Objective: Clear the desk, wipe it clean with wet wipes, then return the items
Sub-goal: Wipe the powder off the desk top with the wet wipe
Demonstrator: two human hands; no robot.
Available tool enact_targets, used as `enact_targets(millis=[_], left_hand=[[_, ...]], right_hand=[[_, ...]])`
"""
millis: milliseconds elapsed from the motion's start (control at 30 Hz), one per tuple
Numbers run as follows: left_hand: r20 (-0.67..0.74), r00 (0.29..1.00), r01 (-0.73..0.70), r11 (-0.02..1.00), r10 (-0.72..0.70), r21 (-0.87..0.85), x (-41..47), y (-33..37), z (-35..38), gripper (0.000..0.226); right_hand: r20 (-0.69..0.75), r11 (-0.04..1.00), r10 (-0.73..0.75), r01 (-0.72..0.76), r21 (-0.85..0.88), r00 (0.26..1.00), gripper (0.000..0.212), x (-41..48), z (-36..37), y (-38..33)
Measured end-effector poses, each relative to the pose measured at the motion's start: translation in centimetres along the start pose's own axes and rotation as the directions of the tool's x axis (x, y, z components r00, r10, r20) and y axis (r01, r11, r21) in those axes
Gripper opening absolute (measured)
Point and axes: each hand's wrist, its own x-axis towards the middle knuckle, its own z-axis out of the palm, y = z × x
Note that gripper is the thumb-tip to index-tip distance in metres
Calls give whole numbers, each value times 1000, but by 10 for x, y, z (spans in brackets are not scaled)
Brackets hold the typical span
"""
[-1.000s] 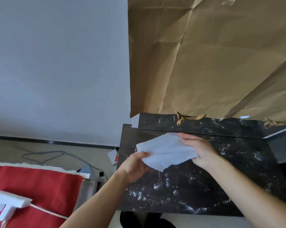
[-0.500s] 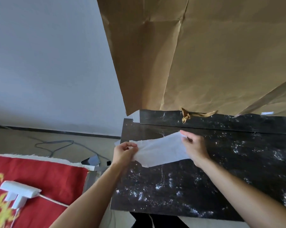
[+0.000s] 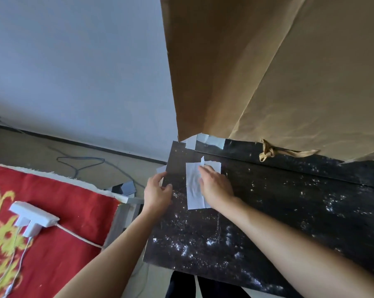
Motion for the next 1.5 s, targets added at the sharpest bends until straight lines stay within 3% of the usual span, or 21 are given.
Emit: enact_targets(millis=[100, 167, 233, 300, 400, 467, 533, 633, 700, 767, 900, 1033, 1100, 1167, 1233, 1367, 1500], left_hand=[[-36, 999, 0, 1000, 0, 12, -5, -15, -11, 39], [-52, 998, -23, 999, 24, 25, -8, -22, -15, 33], [-60, 998, -27, 998, 30, 52, -10, -29, -14, 27], [-75, 996, -33, 994, 41, 105, -12, -33, -11, 23], [-154, 988, -8, 993, 27, 118, -13, -37, -10, 20], [-217, 976, 24, 990, 6, 136, -14, -44, -15, 20], [-283, 959, 62, 986, -15, 157, -15, -58, -23, 20], [-321, 943, 148, 973, -85, 178, -19, -91, -34, 18], [-315, 937, 213, 963, -152, 168, -27, -112, -36, 19], [-303, 931, 254, 958, -205, 134, -38, -129, -34, 18], [-275, 924, 295, 952, -264, 77, -54, -147, -18, 16], [-244, 904, 355, 934, -351, -29, -58, -158, -3, 26], [-241, 902, 357, 933, -359, -52, -56, -162, -1, 27], [-227, 904, 359, 931, -364, -63, -55, -166, -1, 28], [-207, 910, 358, 933, -359, -44, -53, -167, -2, 28], [-199, 920, 342, 940, -337, -14, -52, -163, -2, 27], [-204, 931, 309, 951, -304, -5, -52, -166, -2, 27]], right_hand=[[115, 997, -75, 72, 34, 991, 47, 1, 13, -22], [-18, 990, -107, 109, 85, 994, 36, -5, 9, -14], [-150, 989, -135, 141, 33, 979, 20, -12, 2, 9], [-183, 977, -213, 204, -68, 960, 10, -16, 0, 30], [-156, 933, -353, 334, -134, 923, 13, -13, 5, 32], [-134, 952, -300, 286, -112, 945, 21, -5, 17, 21], [-109, 993, -108, 101, -67, 988, 31, 3, 33, 13], [-177, 986, 54, -25, 163, 983, 16, 12, 47, 6], [-165, 978, 19, 16, 208, 986, 13, 18, 45, 0], [-194, 985, -102, 125, 115, 976, 13, 31, 36, -8], [-217, 950, -303, 274, -153, 928, 26, 89, 22, -40], [-115, 897, -288, 226, -380, 951, 40, 116, 41, -50], [-177, 908, -301, 225, -353, 937, 48, 113, 55, -43], [-227, 955, -268, 228, -189, 936, 52, 97, 62, -39], [-159, 958, -280, 265, -110, 947, 59, 68, 61, -31], [64, 904, -365, 370, -214, 929, 70, 37, 47, -26], [11, 959, -160, 158, -234, 987, 80, 89, 39, -53]])
